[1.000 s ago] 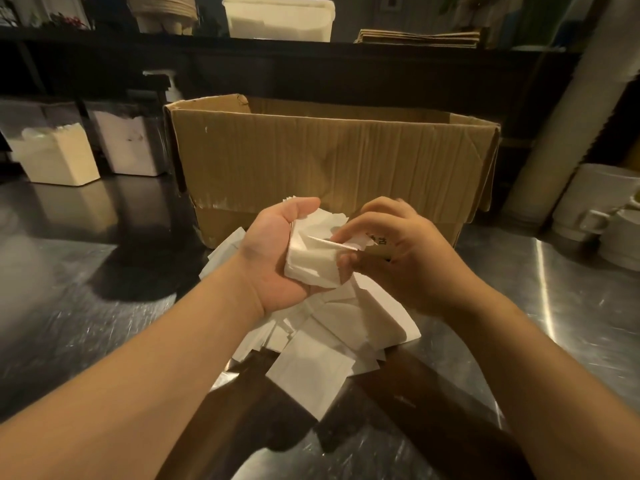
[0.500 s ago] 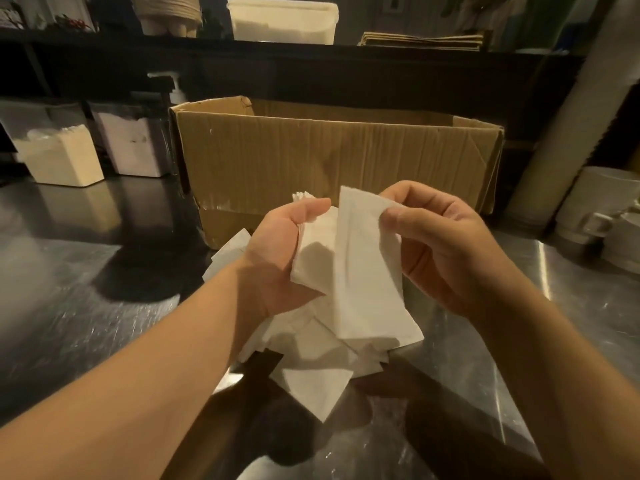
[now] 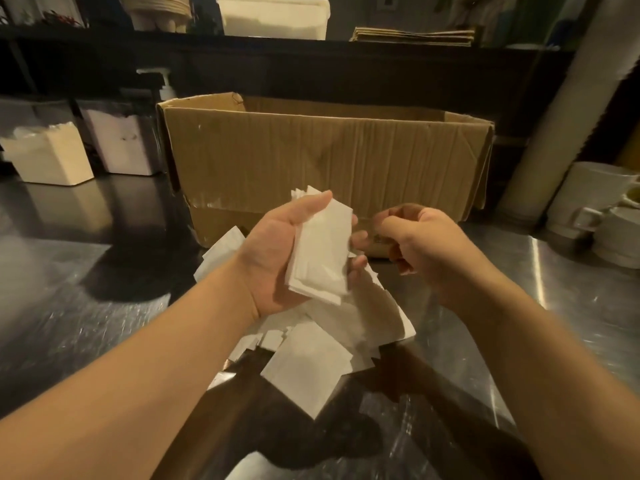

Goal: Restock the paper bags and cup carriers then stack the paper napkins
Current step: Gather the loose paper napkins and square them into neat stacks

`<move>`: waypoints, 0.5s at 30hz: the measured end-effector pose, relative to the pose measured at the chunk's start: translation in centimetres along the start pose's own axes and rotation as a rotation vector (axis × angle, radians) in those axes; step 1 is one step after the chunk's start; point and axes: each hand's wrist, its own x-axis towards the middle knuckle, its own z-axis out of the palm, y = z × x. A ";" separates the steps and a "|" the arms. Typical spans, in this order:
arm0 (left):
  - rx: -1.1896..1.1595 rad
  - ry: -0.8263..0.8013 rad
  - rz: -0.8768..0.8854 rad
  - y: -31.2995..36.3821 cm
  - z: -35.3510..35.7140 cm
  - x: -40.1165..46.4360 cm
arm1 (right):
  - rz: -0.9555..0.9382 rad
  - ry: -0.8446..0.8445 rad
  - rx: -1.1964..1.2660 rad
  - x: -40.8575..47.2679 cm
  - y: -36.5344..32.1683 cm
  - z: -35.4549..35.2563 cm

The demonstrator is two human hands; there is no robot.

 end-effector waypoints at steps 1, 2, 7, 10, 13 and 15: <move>-0.025 0.010 0.015 0.1 0.1 -0.1 | 0.030 -0.030 -0.148 0.5 0.3 -0.4; -0.056 0.012 0.025 0.2 0.0 -0.1 | 0.071 -0.070 -0.329 0.9 0.6 -0.6; -0.122 0.094 0.048 0.4 -0.6 0.4 | 0.182 -0.304 -0.812 2.1 2.4 0.0; -0.120 0.111 0.048 0.3 -0.5 0.5 | 0.201 -0.272 -0.651 1.5 1.8 0.5; -0.111 0.121 0.042 0.3 -0.4 0.5 | 0.169 -0.270 -0.555 0.7 1.7 0.7; -0.111 0.125 0.037 0.3 -0.4 0.4 | 0.129 -0.289 -0.473 0.1 1.5 0.8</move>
